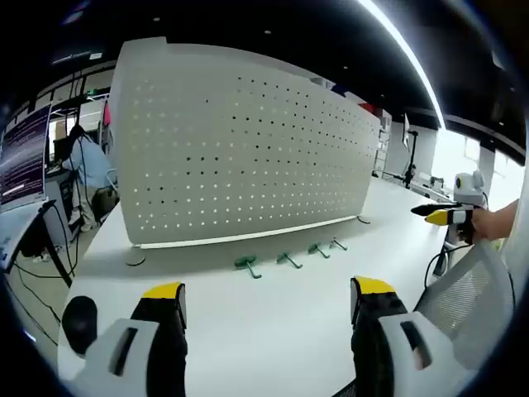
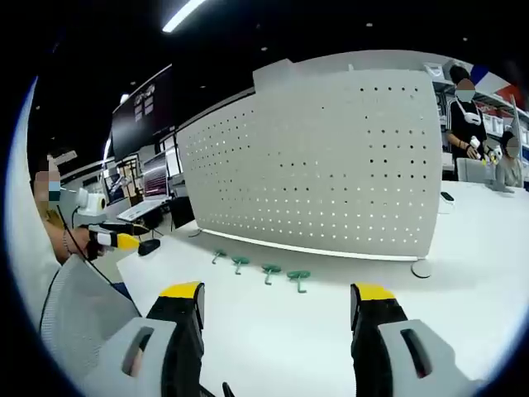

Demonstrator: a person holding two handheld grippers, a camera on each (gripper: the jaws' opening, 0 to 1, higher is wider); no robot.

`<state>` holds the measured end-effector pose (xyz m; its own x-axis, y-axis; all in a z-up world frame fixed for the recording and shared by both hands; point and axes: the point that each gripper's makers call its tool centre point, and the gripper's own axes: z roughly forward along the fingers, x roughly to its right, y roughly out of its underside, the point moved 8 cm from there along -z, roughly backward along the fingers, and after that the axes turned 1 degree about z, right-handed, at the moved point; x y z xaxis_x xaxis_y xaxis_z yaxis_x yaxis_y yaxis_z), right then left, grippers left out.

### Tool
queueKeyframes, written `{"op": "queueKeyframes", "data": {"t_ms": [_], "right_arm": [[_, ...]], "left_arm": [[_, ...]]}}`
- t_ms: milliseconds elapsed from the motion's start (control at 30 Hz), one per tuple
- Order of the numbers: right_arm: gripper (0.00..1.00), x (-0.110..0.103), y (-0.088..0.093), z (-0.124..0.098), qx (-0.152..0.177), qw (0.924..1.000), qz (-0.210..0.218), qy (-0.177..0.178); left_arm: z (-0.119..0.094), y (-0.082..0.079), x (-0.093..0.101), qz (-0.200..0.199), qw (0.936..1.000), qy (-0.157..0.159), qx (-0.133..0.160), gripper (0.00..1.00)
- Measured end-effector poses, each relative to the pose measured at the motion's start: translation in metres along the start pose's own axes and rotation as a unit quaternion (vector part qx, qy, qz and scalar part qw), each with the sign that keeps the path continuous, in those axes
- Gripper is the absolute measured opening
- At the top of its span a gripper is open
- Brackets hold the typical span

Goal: Insert the hook assembly into the mounting plate slot until the hook locks in place.

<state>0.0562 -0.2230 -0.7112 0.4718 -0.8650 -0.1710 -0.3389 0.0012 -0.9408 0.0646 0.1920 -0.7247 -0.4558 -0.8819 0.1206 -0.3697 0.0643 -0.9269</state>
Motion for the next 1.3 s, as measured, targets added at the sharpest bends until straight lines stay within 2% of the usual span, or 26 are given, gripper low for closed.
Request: {"op": "queueKeyframes", "data": {"t_ms": [1300], "right_arm": [[0.70,-0.0032,-0.0027,-0.0004,0.010,0.9999,-0.001,-0.008]], "left_arm": [[0.0004,0.0013,0.0040,-0.001,1.0000,0.006,-0.002,0.82]]}}
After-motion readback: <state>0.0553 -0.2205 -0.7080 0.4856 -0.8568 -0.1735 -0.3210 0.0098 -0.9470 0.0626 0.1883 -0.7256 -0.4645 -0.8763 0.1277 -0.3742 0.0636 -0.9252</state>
